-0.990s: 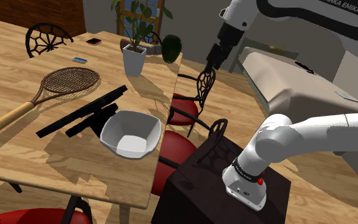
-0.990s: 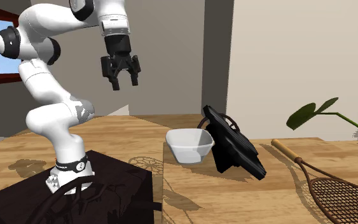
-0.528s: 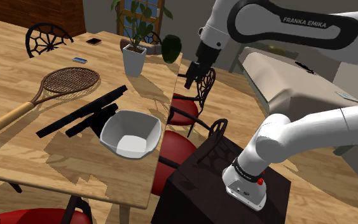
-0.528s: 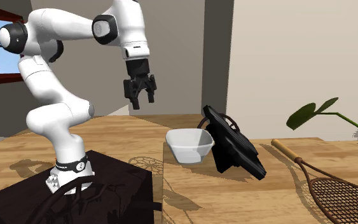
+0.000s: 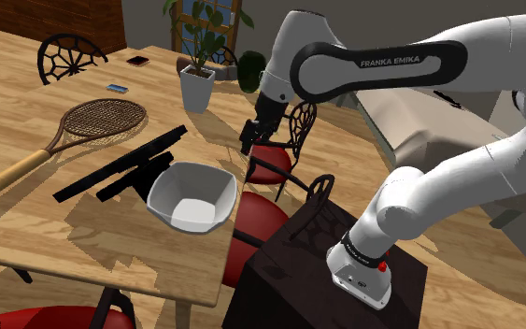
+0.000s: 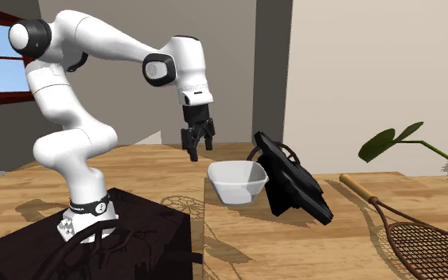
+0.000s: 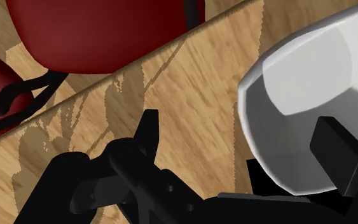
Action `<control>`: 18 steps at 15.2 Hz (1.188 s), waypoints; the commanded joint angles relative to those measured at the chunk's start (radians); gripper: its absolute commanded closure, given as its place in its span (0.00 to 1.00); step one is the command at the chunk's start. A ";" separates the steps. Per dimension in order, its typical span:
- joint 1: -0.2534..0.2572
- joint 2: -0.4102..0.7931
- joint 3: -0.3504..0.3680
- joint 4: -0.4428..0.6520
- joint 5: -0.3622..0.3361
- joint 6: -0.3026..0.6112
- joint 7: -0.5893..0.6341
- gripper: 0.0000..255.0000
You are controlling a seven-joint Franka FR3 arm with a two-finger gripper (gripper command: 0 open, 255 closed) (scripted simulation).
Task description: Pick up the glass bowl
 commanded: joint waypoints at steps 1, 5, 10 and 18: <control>0.002 0.070 0.025 0.002 0.004 0.069 0.017 0.00; 0.006 0.195 0.072 0.015 0.001 0.181 0.058 0.00; 0.006 0.234 0.080 -0.023 0.001 0.257 0.057 0.00; 0.005 0.256 0.085 -0.040 0.000 0.295 0.057 1.00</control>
